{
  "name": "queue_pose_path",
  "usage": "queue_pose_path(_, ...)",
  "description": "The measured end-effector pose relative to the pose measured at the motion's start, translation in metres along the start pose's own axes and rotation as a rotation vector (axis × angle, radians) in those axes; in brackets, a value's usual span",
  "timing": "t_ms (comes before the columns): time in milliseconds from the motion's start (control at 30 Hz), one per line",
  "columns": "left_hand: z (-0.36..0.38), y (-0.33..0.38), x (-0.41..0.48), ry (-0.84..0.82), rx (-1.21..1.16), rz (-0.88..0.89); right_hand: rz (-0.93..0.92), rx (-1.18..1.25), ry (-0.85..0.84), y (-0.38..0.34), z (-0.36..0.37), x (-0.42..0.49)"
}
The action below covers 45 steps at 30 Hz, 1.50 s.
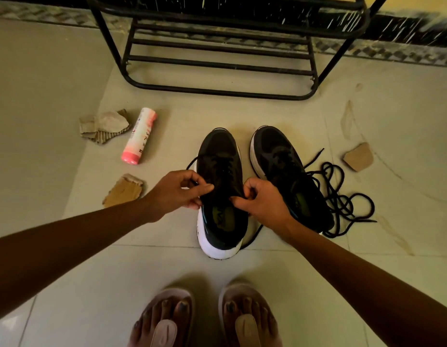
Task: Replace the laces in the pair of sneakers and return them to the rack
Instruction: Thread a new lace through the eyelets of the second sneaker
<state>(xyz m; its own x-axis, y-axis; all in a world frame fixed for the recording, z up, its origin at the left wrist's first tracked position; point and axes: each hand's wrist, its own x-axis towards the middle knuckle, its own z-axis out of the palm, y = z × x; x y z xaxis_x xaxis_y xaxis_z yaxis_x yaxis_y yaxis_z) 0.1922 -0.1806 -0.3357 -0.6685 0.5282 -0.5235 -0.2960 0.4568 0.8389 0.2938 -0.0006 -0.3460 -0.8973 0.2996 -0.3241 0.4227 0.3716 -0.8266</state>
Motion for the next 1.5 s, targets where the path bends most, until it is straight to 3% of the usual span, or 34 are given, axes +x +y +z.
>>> queue_pose_path(233, -0.02, 0.013, 0.002, -0.241, -0.01, 0.086, -0.007, 0.003, 0.0, 0.003, 0.0, 0.001)
queue_pose_path(533, -0.012, 0.019, 0.007, 0.022, 0.078, 0.264, 0.014, -0.041, -0.009, -0.001, -0.001, 0.0)
queue_pose_path(733, -0.005, 0.014, 0.01, 0.044, 0.342, 0.361, 0.031, -0.032, -0.01, -0.003, -0.001, -0.001)
queue_pose_path(933, -0.004, 0.012, 0.01, 0.107, 0.42, 0.394, 0.036, -0.056, -0.01, -0.005, -0.001, -0.005)
queue_pose_path(1167, -0.005, 0.008, 0.01, 0.183, 0.463, 0.397, -0.17, -0.257, 0.259, -0.022, 0.013, -0.019)
queue_pose_path(1333, 0.0, 0.005, 0.005, 0.149, 0.465, 0.399, -0.024, -0.415, 0.211, -0.04, 0.027, -0.014)
queue_pose_path(1400, 0.001, 0.003, 0.004, 0.149, 0.451, 0.395, 0.051, -0.363, 0.167, -0.041, 0.031, -0.01)
queue_pose_path(1500, 0.001, 0.003, 0.003, 0.14, 0.434, 0.399, 0.158, -0.007, 0.15, -0.034, 0.039, -0.002)
